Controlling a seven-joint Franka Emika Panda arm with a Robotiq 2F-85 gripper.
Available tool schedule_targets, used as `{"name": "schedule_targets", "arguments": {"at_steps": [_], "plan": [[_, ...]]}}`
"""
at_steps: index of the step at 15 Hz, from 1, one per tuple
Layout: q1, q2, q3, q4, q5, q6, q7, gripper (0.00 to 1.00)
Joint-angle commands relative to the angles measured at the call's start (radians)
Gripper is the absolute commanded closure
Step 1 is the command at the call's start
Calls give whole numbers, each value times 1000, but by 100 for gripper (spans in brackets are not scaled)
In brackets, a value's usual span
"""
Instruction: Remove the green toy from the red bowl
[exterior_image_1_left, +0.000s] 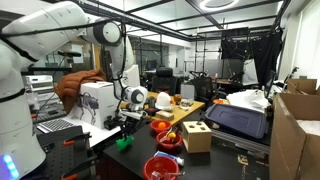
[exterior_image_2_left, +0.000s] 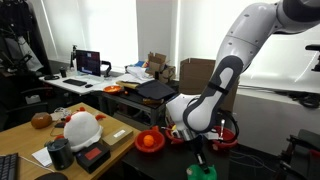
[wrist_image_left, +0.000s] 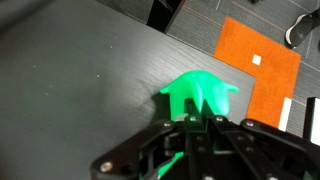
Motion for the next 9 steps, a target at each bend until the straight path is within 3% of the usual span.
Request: {"name": "schedule_targets", "arguments": {"at_steps": [1,9], "plan": [[-14,-29,2,-36,26,-30,-1,98],[-22,-52,27,-81,76,-53,-2,98]]}}
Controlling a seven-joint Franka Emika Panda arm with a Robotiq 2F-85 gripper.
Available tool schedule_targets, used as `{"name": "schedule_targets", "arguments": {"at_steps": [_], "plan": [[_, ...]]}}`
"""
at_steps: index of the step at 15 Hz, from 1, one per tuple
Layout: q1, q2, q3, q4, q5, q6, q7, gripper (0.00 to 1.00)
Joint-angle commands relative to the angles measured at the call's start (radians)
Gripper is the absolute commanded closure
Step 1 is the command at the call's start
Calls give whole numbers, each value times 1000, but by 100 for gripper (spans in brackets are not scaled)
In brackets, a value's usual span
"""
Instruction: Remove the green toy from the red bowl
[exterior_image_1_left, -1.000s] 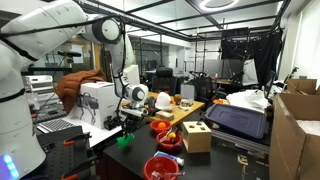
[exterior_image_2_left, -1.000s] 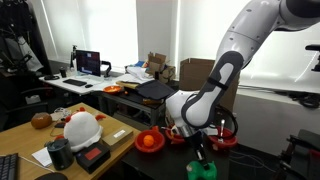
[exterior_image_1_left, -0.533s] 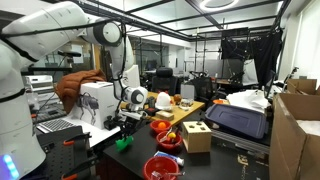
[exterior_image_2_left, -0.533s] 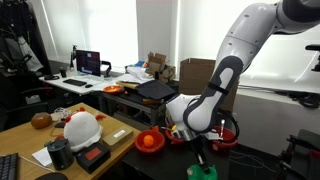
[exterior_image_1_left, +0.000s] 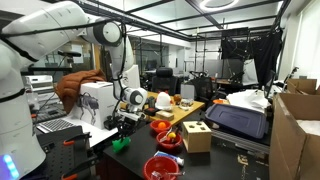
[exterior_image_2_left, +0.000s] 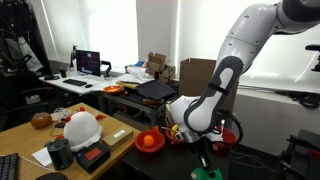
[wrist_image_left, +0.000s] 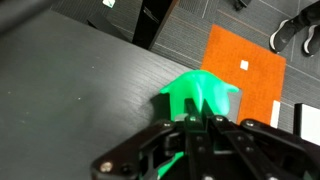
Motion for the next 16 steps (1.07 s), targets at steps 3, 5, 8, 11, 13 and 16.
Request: {"name": "schedule_targets", "arguments": {"at_steps": [3,5,8,11,13,16], "plan": [[-11,-54,28,-67,37,-26,-3,68],[-8,-53,21,-62,34,-24,5,54],[-10,-56,8,-43,35,-23,19,31],[-28,-80,2,-34,44,-16,19,10],[-40,-105,-2,-35,47,-12,18,0],[-57,-153,-9,-36,53,-8,22,0]]}}
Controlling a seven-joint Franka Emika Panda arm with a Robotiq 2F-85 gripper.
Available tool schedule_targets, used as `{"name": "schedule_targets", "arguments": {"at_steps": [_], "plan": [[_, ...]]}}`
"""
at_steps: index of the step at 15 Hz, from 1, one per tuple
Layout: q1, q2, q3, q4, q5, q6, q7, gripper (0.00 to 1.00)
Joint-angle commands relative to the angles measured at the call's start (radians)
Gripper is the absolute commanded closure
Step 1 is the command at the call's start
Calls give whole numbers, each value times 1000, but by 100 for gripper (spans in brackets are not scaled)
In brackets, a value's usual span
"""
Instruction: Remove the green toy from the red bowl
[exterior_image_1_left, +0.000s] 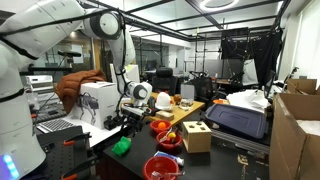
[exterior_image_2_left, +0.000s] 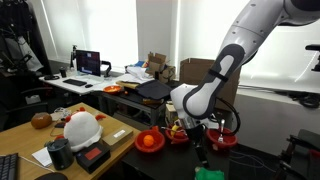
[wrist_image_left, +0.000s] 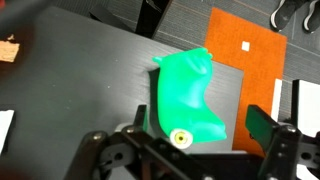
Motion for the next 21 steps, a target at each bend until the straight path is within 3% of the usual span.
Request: {"name": "schedule_targets", "arguments": {"at_steps": [1,6,14,20,21], "plan": [[-10,-89,-17,-24,20,2,25,0],[-28,-182,-62,-9,27,20,74,0],[-3,-315,-186,70,-20,109,266,0],[27,-363,-263,149,-102,25,424,0],[38,-368,-276,168,-128,-38,447,0]]}}
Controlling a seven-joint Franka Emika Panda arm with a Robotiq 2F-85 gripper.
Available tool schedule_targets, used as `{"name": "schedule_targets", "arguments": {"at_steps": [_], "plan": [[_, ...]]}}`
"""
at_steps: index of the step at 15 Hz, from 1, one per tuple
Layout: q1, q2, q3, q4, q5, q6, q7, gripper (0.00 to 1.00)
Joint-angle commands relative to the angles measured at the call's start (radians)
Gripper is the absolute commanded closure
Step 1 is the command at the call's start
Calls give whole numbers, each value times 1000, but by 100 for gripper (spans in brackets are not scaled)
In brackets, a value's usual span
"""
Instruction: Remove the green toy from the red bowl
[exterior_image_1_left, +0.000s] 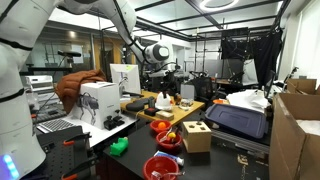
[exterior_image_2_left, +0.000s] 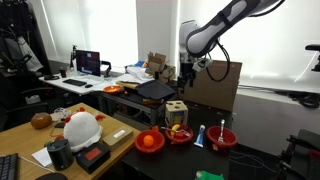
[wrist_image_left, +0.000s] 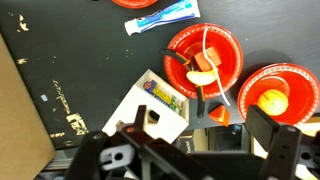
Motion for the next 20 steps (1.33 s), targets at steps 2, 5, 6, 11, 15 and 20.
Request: {"name": "schedule_targets", "arguments": {"at_steps": [2,5,6,11,15,20], "plan": [[51,-50,-49,55,-104,-223,100,0],[56,-69,-35,99,-148,-376,93,0],[57,-76,-30,114,-158,-420,85,0],[50,-95,-19,205,-199,-610,50,0],[32,-98,-21,287,-224,-722,26,0],[-10,-102,-20,370,-185,-766,38,0]]}}
